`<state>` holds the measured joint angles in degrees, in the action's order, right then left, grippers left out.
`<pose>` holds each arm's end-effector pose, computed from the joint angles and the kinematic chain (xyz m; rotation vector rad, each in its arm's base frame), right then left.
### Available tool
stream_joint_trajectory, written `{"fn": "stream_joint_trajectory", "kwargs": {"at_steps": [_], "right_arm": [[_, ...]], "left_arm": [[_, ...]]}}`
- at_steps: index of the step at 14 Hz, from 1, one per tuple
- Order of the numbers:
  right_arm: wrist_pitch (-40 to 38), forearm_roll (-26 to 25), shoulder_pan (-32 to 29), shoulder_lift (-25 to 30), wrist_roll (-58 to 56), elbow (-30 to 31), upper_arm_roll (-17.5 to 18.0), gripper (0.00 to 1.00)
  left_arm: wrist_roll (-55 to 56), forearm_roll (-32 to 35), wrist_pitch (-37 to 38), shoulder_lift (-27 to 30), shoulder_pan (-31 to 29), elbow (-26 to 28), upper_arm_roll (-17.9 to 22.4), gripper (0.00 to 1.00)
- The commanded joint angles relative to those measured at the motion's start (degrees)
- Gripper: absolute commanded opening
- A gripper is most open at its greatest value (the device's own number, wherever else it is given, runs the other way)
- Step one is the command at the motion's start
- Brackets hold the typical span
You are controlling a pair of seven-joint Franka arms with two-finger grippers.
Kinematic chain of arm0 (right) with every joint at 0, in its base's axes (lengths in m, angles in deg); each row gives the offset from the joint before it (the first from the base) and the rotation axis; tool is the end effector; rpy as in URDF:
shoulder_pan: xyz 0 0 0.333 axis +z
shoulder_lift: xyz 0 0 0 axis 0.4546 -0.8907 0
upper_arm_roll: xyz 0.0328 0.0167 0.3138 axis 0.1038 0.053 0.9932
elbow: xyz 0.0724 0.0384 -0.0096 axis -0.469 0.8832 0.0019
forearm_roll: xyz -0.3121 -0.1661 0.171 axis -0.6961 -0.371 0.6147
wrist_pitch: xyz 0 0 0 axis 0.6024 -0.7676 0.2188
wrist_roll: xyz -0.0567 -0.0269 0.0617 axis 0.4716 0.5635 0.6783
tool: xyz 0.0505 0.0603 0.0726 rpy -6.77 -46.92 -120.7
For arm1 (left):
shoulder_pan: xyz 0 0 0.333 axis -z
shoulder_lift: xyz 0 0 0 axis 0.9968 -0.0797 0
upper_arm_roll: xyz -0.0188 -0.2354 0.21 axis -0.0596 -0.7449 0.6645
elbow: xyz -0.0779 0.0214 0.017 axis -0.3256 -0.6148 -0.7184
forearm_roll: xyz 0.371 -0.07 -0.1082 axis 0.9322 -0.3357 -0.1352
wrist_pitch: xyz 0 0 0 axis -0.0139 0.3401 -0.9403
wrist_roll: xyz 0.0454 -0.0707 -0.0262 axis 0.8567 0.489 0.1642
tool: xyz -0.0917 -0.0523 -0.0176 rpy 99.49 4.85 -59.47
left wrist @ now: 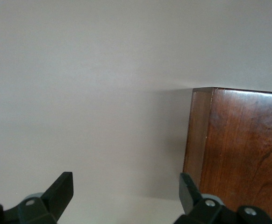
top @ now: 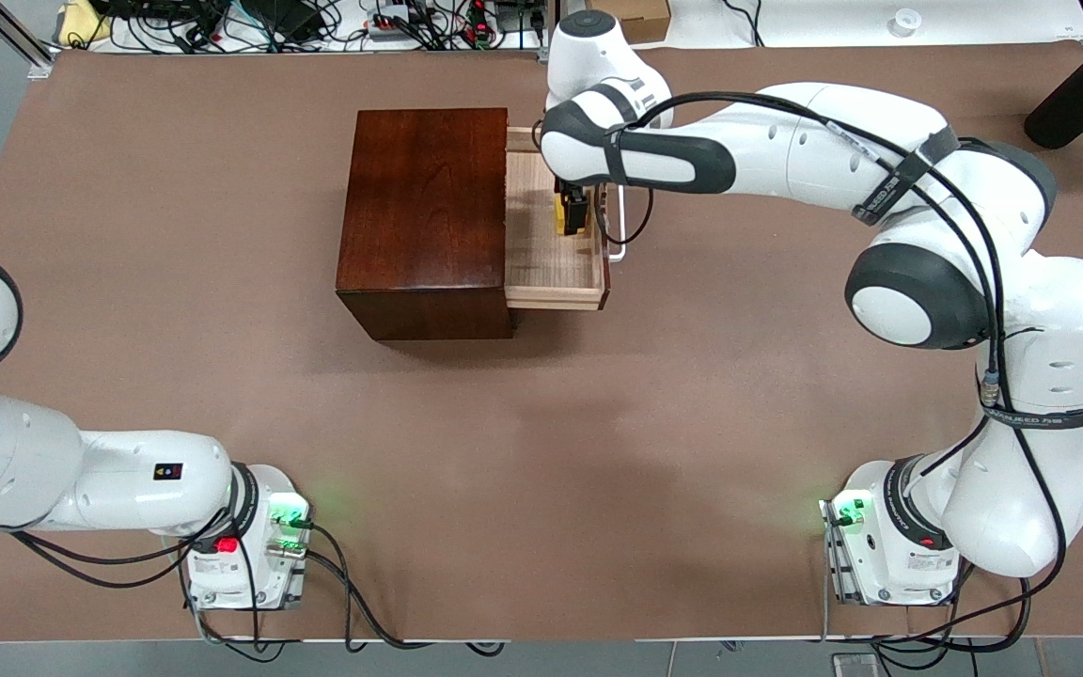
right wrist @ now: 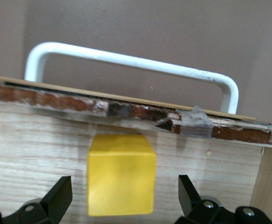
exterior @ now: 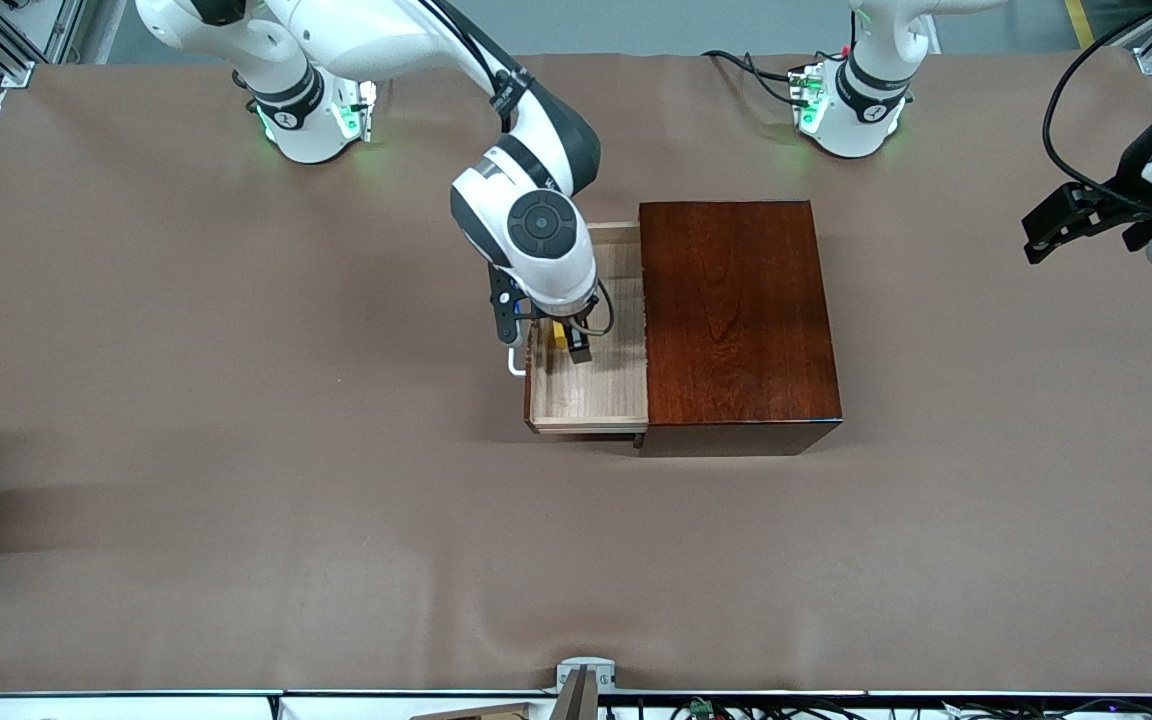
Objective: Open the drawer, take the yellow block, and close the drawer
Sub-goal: 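Lower the right gripper and grasp the yellow cube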
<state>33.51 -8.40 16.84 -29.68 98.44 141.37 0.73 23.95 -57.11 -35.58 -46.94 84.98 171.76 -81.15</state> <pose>0.4969 0.5119 0.3147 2.3720 -2.0074 -0.2214 0.5407 -0.0552 0.6533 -3.0567 -0.1287 -0.0594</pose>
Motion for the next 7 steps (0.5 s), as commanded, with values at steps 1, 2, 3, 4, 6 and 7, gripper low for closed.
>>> {"fn": "stream_joint_trajectory", "kwargs": {"at_steps": [1, 2, 3, 4, 6, 7], "right_arm": [[0.3, -0.8, 0.5, 0.5, 1.2, 0.5, -0.5, 0.31], [0.2, -0.7, 0.2, 0.5, 1.2, 0.3, -0.5, 0.06], [0.1, -0.7, 0.0, 0.5, 1.2, 0.1, -0.5, 0.00], [-0.8, -0.7, -0.2, 0.6, 1.2, -0.2, -0.5, 0.00], [-3.5, -0.6, -0.5, 0.7, 0.9, -1.5, -0.6, 0.00], [-4.9, -0.4, -1.3, 0.8, 0.9, -2.9, -0.6, 0.00]], "left_arm": [[-1.1, 0.0, -0.9, 1.0, -0.9, 1.2, -0.6, 1.00], [-1.1, 0.0, -0.9, 0.9, -0.9, 1.2, -0.6, 1.00], [-1.1, 0.0, -1.0, 0.7, -0.9, 1.2, -0.6, 1.00], [-1.1, 0.0, -1.0, 0.7, -0.8, 1.2, -0.6, 1.00], [-1.1, 0.0, -1.5, 0.6, -0.8, 1.1, -0.6, 1.00], [-1.1, 0.0, -1.6, 0.5, -0.8, 1.2, -0.7, 1.00]]}}
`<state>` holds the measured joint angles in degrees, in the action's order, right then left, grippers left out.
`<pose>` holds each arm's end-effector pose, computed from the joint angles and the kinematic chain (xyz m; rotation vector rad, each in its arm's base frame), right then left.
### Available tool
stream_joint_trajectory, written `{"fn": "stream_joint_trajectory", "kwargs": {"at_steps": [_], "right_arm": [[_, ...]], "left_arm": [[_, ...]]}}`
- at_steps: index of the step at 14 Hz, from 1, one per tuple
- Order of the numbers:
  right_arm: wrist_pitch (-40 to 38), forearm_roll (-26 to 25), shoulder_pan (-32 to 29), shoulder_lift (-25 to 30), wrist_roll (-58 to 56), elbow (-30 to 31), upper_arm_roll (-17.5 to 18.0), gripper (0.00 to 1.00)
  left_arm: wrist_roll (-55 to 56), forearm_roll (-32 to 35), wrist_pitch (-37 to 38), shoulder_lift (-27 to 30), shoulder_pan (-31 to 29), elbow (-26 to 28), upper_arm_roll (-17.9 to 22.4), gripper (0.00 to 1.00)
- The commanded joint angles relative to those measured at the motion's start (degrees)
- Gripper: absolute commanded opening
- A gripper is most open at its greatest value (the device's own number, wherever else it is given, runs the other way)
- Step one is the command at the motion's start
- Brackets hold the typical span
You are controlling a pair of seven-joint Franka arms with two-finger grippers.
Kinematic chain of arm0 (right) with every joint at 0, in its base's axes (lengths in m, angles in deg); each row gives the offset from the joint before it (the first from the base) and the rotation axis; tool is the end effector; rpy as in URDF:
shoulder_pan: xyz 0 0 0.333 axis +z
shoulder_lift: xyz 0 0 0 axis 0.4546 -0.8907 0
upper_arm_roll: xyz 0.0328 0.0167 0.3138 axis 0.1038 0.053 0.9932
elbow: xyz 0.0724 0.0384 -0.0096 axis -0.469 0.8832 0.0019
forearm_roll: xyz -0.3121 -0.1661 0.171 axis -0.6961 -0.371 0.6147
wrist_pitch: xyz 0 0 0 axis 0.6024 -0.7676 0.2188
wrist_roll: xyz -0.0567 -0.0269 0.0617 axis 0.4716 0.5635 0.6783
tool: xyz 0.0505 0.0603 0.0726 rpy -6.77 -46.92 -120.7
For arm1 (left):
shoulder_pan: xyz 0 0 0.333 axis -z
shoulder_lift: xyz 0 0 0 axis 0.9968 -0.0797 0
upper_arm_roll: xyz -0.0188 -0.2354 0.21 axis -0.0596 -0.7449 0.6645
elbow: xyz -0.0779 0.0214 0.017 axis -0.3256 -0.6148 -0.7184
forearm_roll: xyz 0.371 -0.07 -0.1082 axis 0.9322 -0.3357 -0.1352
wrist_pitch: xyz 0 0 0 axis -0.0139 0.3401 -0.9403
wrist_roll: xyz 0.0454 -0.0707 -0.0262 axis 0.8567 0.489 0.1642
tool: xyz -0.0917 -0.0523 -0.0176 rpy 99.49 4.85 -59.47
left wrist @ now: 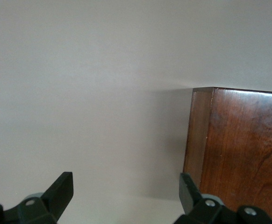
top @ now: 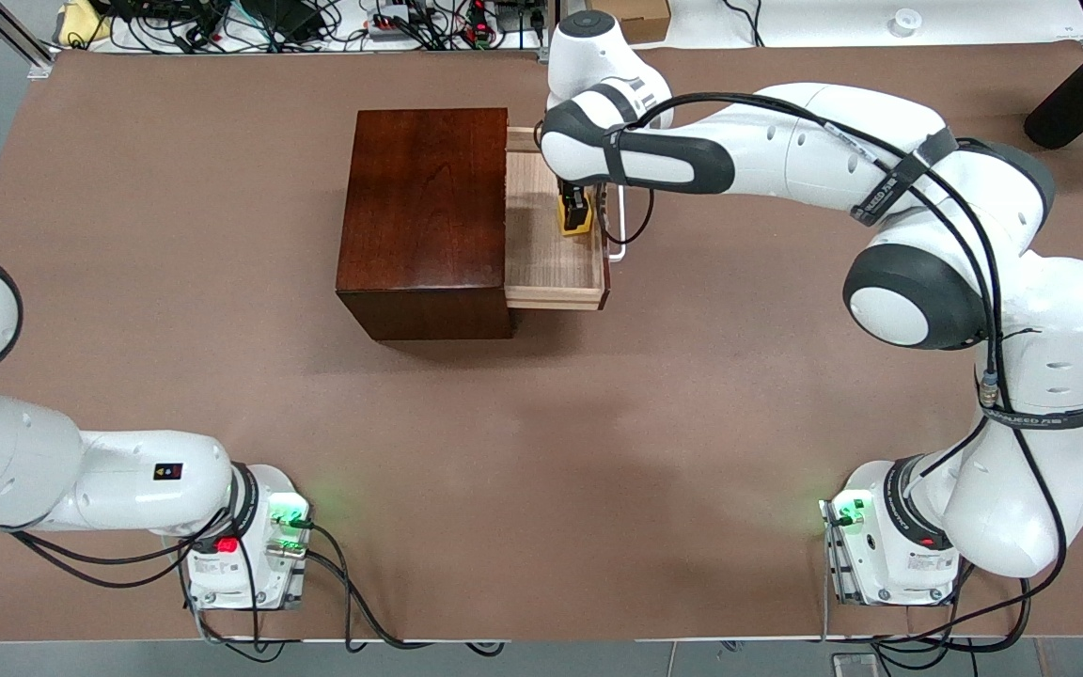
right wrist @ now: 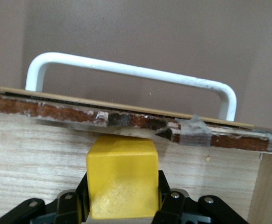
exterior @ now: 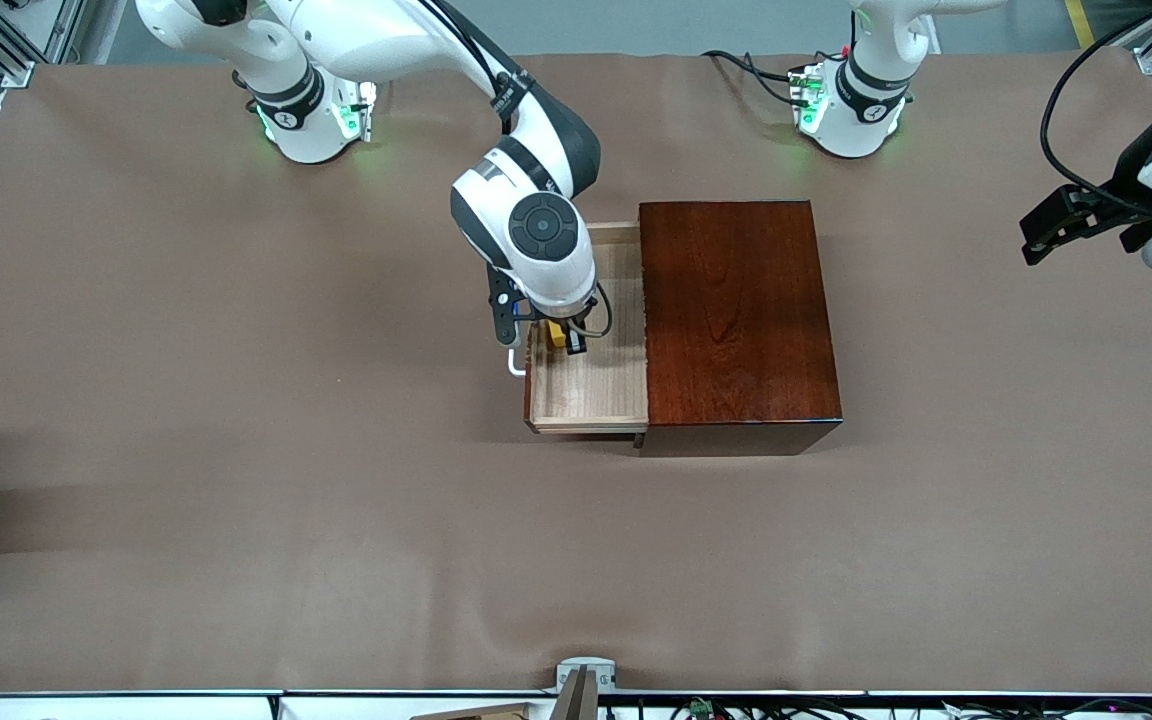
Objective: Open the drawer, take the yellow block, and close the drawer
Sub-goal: 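Lower the right gripper and grasp the yellow cube, then lift the cube with the right gripper while the left gripper reaches the handle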
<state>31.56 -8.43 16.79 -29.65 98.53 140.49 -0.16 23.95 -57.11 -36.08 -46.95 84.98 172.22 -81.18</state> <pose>0.5032 0.5053 0.3192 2.3470 -2.0101 -0.2112 0.5416 -0.0557 0.6503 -3.0568 -0.1268 -0.0602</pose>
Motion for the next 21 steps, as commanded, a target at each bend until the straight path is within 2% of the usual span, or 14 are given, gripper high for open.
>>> {"fn": "stream_joint_trajectory", "kwargs": {"at_steps": [1, 8, 11, 14, 17, 21], "right_arm": [[-4.1, 0.0, -2.5, 0.7, 0.8, -3.8, 0.4, 0.00], [-9.8, 1.9, -7.1, 0.8, 0.6, -11.0, 0.7, 0.00], [-11.4, 1.9, -8.8, 1.3, -1.0, -11.5, 0.5, 0.00], [-15.1, -0.2, -10.1, 1.5, -10.6, -11.5, 0.2, 0.00], [-17.9, -1.1, -14.3, 2.8, -20.2, -10.9, 0.2, 0.00], [-20.5, -1.6, -21.1, 3.8, -33.0, -10.5, 0.2, 0.00]], "left_arm": [[-1.0, 0.0, -1.1, 0.5, -0.7, 0.7, -0.6, 1.00], [0.1, -0.6, -0.8, 0.5, -0.3, 0.4, -1.3, 1.00], [2.3, -0.7, -0.8, -0.7, 0.0, 0.1, -4.9, 1.00], [6.7, -0.1, -1.1, -2.4, 0.4, -0.3, -9.6, 1.00], [14.8, 0.3, -1.1, -6.8, 2.5, -2.1, -14.7, 1.00], [26.0, 0.3, -2.2, -13.3, 11.1, -4.8, -15.6, 1.00]]}}
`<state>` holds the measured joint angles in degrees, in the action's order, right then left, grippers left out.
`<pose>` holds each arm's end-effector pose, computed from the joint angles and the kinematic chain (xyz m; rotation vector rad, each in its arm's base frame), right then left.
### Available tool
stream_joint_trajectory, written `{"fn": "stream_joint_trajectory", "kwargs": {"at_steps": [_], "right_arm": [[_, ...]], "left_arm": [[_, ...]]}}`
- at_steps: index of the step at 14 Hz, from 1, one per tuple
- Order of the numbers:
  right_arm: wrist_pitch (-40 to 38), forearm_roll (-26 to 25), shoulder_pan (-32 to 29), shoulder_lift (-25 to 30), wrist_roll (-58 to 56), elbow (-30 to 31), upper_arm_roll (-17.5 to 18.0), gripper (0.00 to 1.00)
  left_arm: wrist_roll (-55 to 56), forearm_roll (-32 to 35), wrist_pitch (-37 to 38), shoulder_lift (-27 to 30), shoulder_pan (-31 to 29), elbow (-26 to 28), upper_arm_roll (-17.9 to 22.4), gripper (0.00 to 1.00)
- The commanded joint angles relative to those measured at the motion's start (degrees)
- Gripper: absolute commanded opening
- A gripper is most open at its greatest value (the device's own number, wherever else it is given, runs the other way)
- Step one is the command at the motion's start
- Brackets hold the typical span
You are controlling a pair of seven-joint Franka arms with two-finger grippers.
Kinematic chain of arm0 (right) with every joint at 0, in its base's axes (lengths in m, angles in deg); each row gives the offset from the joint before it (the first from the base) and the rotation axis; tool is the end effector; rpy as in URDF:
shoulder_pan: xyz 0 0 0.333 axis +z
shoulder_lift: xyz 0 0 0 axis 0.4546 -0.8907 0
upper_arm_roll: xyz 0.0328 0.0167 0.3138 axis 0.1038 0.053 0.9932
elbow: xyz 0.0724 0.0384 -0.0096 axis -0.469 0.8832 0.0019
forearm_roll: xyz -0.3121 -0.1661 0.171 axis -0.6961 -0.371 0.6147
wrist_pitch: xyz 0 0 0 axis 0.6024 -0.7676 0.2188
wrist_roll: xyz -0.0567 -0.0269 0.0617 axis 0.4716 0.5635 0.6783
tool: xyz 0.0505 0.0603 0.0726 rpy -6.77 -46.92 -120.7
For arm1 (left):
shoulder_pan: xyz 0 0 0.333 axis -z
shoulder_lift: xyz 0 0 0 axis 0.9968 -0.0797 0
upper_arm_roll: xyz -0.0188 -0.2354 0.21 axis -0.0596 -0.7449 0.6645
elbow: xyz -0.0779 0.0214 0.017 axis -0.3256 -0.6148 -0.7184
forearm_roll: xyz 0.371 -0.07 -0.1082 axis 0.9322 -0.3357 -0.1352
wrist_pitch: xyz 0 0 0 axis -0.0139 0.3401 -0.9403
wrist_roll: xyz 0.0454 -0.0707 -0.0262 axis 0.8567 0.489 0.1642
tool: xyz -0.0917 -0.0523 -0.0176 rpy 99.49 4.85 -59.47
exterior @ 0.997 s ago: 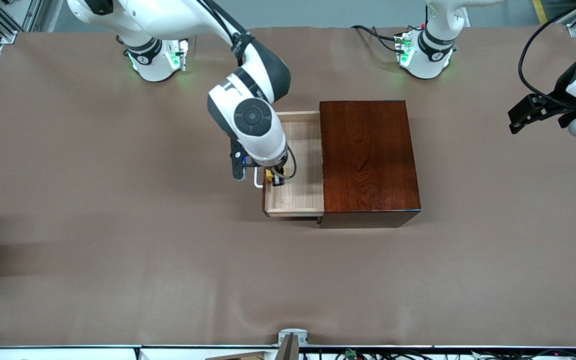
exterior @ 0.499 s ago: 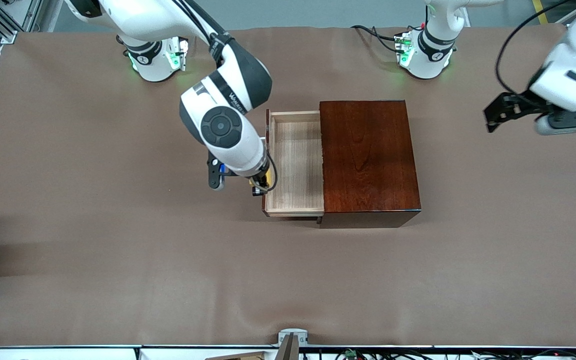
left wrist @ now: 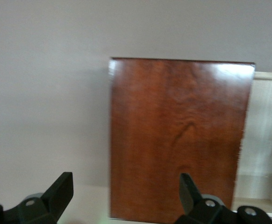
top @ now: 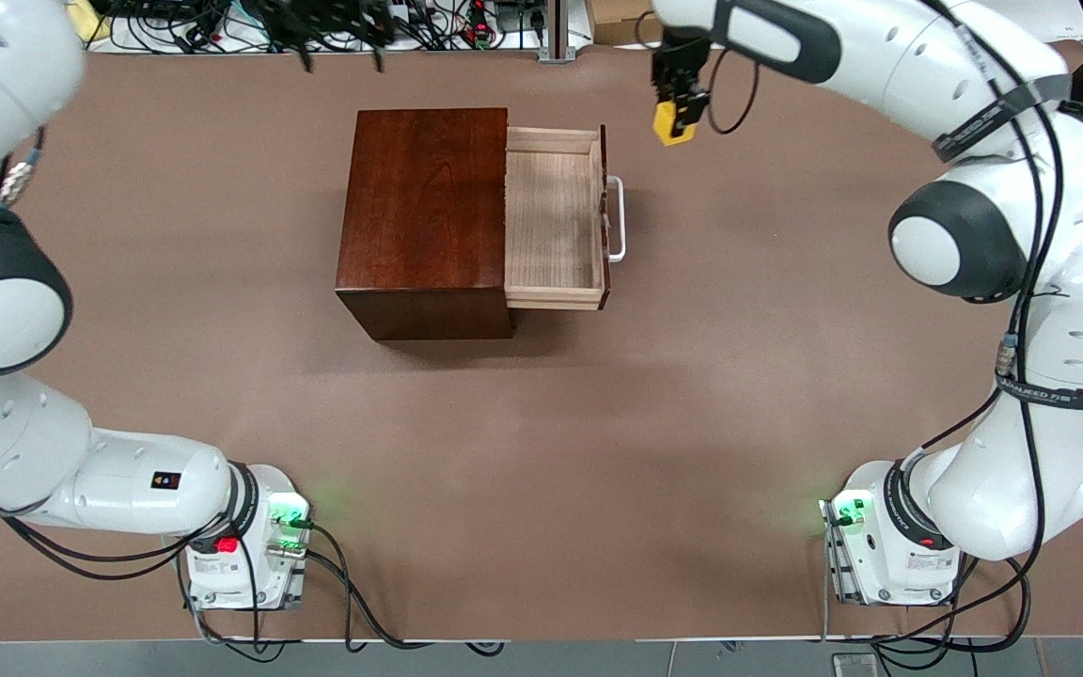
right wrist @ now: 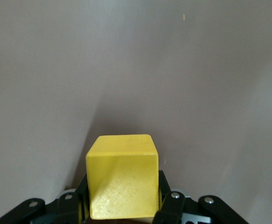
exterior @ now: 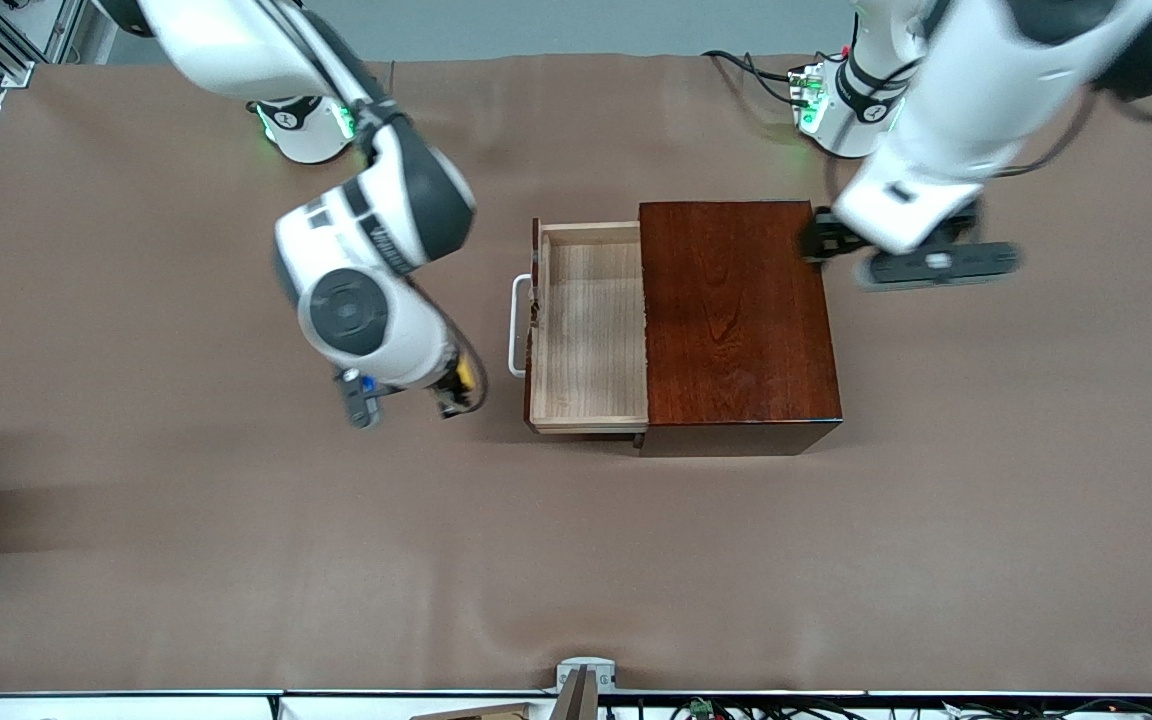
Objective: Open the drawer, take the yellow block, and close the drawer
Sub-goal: 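Lift the cube with the right gripper while the left gripper reaches the handle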
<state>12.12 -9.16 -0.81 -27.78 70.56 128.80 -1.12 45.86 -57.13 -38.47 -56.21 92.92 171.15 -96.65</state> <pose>0.6314 0.3226 0.4113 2.5069 -1.7335 -0.2830 0.5237 -0.2768 0.5759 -3.0802 -0.0787 0.0597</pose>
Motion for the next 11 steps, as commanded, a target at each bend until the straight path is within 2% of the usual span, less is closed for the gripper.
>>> {"fn": "stream_joint_trajectory", "kwargs": {"at_steps": [1, 7, 11], "right_arm": [[-1.1, -0.9, -5.5, 2.6, -8.6, 2.1, 1.1, 0.00], [-1.0, -0.8, -15.3, 4.2, -28.2, 5.8, 1.1, 0.00], [-1.1, -1.0, -20.3, 4.6, -41.1, 7.3, 1.1, 0.00]], "left_arm": [[6.9, 0.3, -0.1, -5.5, 5.4, -4.7, -0.1, 1.00], [28.9, 0.2, -10.7, -15.8, 19.7, -11.0, 0.7, 1.00], [48.7, 4.0, -22.9, -23.4, 27.9, -14.6, 2.4, 1.00]]}}
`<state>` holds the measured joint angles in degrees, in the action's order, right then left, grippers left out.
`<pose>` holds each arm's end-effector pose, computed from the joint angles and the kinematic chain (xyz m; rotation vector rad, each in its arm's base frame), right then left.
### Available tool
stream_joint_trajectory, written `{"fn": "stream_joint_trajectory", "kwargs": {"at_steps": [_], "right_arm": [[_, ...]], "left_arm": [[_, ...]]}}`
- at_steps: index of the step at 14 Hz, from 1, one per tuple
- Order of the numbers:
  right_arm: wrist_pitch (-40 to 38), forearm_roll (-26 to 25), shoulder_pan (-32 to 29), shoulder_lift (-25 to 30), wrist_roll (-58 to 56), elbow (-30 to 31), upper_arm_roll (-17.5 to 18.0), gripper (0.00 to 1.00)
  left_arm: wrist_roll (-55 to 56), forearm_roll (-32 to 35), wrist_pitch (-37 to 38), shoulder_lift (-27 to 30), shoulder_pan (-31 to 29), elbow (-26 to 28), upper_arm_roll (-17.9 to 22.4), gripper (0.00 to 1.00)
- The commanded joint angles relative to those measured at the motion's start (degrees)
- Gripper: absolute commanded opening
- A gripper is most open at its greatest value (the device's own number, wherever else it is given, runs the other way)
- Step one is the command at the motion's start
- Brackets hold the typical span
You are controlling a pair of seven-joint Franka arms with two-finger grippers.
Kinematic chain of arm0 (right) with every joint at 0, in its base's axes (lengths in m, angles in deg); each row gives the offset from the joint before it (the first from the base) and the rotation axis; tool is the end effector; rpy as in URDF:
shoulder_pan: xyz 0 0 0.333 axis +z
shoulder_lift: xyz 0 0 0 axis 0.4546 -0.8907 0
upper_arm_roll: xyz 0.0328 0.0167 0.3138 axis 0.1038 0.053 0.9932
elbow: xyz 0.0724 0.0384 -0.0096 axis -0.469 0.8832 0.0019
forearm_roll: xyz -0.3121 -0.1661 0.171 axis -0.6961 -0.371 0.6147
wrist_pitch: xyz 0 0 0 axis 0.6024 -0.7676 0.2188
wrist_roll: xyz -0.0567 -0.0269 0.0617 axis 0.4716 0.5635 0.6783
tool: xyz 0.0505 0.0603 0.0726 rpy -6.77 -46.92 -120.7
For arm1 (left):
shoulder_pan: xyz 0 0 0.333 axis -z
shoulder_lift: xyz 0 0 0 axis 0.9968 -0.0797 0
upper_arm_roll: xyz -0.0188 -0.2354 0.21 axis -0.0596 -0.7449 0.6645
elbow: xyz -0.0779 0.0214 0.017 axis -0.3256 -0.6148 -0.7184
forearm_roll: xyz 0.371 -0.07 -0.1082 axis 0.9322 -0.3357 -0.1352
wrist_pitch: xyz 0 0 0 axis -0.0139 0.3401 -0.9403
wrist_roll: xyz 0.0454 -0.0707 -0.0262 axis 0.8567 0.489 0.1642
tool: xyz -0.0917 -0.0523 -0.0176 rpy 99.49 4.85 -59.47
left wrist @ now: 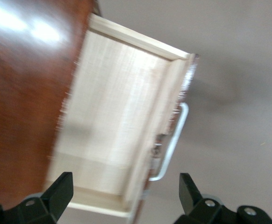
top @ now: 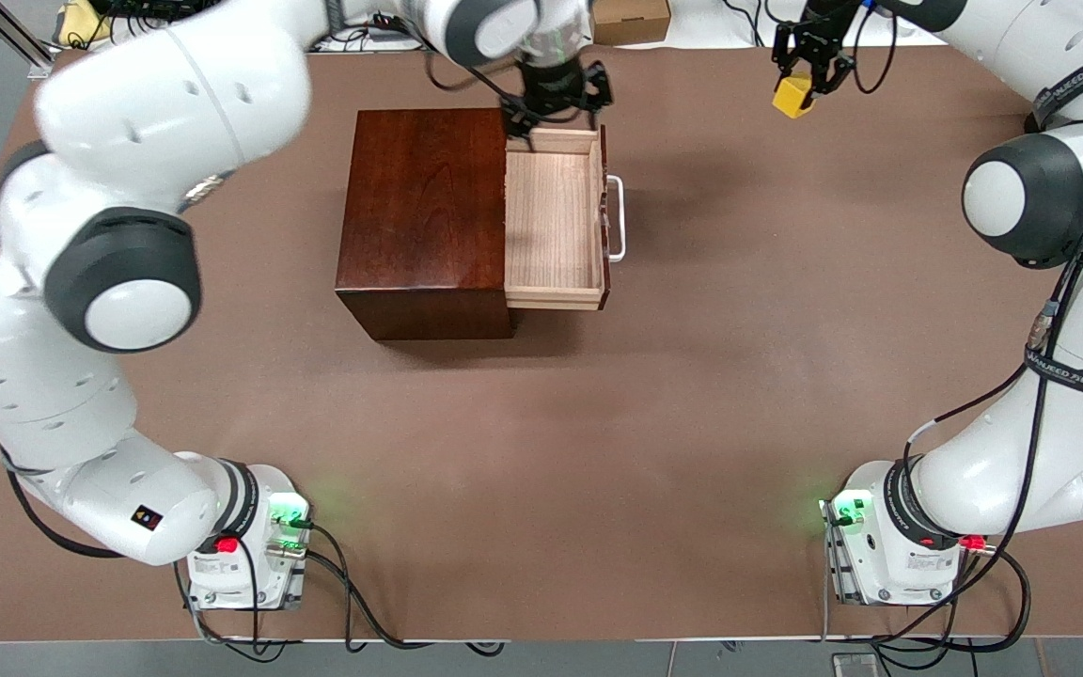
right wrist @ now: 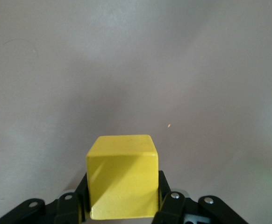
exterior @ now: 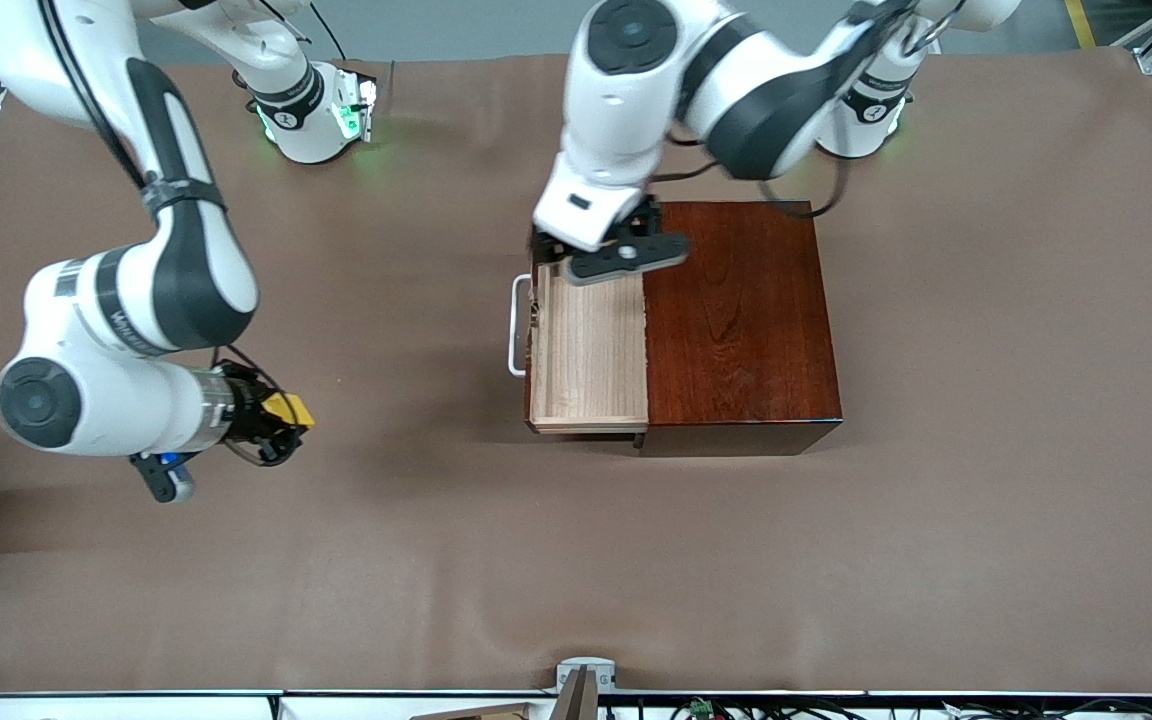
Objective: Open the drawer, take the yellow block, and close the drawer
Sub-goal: 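Lift the cube with the right gripper while the left gripper reaches the handle, then set the cube down with the right gripper while the left gripper pushes the drawer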
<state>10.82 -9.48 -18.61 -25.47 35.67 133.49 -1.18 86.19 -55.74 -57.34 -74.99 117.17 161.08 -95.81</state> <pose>0.6825 0.1107 0.4005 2.7702 -1.3604 -0.3904 0.4644 -0.5280 0.4875 2.9438 0.5468 0.0081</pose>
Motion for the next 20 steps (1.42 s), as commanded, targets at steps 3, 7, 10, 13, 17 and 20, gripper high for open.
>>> {"fn": "stream_joint_trajectory", "kwargs": {"at_steps": [3, 7, 10, 13, 17, 20], "right_arm": [[0.2, -3.8, -5.7, 2.5, -17.2, 4.1, 1.1, 0.00], [3.0, -5.5, -11.6, 2.4, -33.8, 8.9, 1.2, 0.00], [5.4, -6.1, -14.6, 2.5, -43.0, 12.2, 1.2, 0.00], [7.9, -6.5, -16.9, 2.8, -52.5, 15.6, 1.2, 0.00], [18.0, -6.6, -18.3, 4.7, -58.6, 25.2, 1.1, 0.00], [25.1, -7.5, -19.7, 4.8, -61.8, 31.5, 1.1, 0.00]], "left_arm": [[18.4, 3.6, -13.9, -8.9, 13.1, -5.6, 9.6, 1.00], [29.9, 3.5, -21.0, -15.5, 24.6, -9.8, 21.1, 1.00], [37.7, 3.6, -25.4, -19.9, 25.9, -10.1, 22.6, 1.00], [42.0, 3.5, -27.3, -23.5, 30.8, -10.7, 28.6, 1.00], [45.4, 3.6, -28.3, -26.5, 31.3, -10.7, 29.3, 1.00], [45.4, 3.5, -27.5, -26.5, 31.4, -10.6, 29.4, 1.00]]}}
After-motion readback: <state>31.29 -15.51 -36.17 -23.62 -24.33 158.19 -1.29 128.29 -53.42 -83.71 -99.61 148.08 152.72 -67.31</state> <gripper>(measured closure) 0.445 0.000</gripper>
